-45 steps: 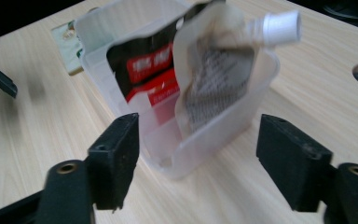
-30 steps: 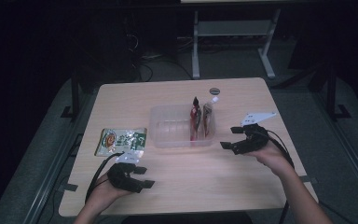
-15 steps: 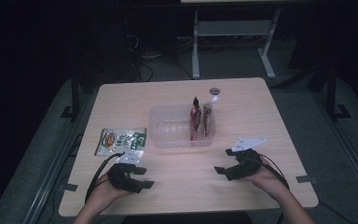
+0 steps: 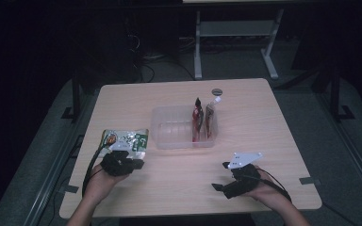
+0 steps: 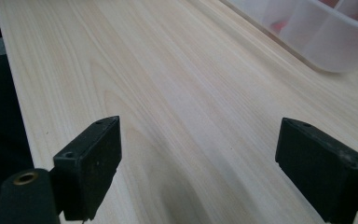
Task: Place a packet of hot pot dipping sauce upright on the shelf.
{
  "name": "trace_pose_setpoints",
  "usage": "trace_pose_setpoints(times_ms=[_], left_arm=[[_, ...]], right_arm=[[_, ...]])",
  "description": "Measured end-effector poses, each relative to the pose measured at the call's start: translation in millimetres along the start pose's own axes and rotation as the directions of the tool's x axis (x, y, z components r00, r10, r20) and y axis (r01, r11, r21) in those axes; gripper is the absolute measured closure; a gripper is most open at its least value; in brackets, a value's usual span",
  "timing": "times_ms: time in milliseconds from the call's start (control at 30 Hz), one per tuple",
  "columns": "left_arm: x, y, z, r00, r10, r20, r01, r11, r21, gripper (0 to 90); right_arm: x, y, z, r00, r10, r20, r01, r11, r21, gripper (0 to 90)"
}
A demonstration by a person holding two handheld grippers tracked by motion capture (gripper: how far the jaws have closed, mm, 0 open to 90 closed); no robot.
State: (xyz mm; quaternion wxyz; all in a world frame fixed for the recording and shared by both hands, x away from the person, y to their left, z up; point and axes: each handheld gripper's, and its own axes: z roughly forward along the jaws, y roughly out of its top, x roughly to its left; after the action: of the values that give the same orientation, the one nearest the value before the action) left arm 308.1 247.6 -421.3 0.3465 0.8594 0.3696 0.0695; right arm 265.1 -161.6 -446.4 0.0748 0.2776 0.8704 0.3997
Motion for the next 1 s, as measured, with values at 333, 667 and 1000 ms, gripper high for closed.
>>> trace_pose_setpoints(times_ms=[333,667,1000], left_arm=[[64.5,26.6,-7.2,0.9778,-0.059,-0.201,0.063,0.9980,0.012,89.6],[125.2,56.5,10.3,0.9340,-0.073,-0.350,0.101,0.9930,0.062,89.6],[161.5,51.3,22.4,0.9131,-0.120,-0.390,0.178,0.9771,0.116,89.6]], right_arm=[[-1.0,-0.6,1.1,1.0000,0.000,-0.002,0.000,1.000,0.004,14.1],[-5.2,-2.3,1.3,1.0000,0.002,0.004,-0.002,1.000,0.006,14.2],[-7.6,-3.3,1.7,1.0000,0.007,0.000,-0.007,1.000,0.009,14.2]])
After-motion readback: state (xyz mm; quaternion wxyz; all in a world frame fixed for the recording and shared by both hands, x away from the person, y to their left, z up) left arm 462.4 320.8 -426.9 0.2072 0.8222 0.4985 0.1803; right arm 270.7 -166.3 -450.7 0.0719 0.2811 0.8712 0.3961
